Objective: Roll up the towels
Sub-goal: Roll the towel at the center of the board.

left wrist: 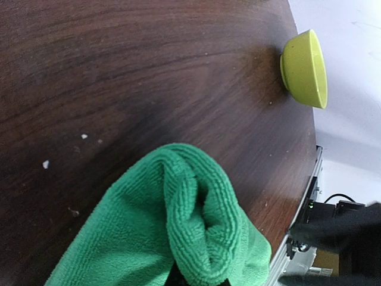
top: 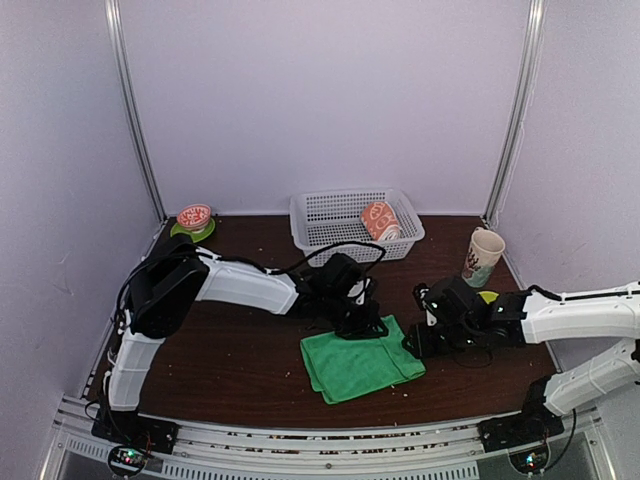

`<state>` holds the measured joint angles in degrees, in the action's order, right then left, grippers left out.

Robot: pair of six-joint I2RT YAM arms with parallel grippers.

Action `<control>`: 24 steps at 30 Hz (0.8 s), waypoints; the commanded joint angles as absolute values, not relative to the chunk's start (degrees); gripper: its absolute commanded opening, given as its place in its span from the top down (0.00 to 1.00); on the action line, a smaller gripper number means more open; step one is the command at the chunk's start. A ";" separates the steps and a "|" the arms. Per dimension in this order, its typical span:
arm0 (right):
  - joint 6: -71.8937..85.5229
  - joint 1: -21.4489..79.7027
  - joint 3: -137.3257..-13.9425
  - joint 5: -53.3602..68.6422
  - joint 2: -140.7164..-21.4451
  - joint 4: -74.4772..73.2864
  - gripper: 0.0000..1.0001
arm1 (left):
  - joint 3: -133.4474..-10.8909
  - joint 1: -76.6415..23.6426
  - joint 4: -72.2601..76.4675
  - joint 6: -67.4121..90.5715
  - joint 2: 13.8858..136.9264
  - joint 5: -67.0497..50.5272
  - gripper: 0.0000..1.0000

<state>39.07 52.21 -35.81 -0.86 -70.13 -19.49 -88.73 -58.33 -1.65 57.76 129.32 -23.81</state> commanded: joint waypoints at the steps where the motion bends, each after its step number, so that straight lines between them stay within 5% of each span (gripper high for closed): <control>1: 41.42 49.83 -31.65 3.71 -71.35 -15.04 0.63 | -86.97 -58.27 -2.29 56.17 128.67 -22.51 1.00; 15: 42.48 46.68 -27.19 11.35 -76.37 -3.14 0.54 | -87.33 -58.19 -3.69 55.83 129.62 -22.09 0.96; 24: 40.88 46.65 -26.56 12.68 -78.46 -2.93 0.90 | -88.11 -58.10 -5.28 55.22 129.37 -22.18 0.82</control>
<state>41.78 46.87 -27.57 12.27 -77.89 -2.96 -87.02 -58.26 -2.74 56.47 129.32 -22.65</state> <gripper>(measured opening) 0.173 0.154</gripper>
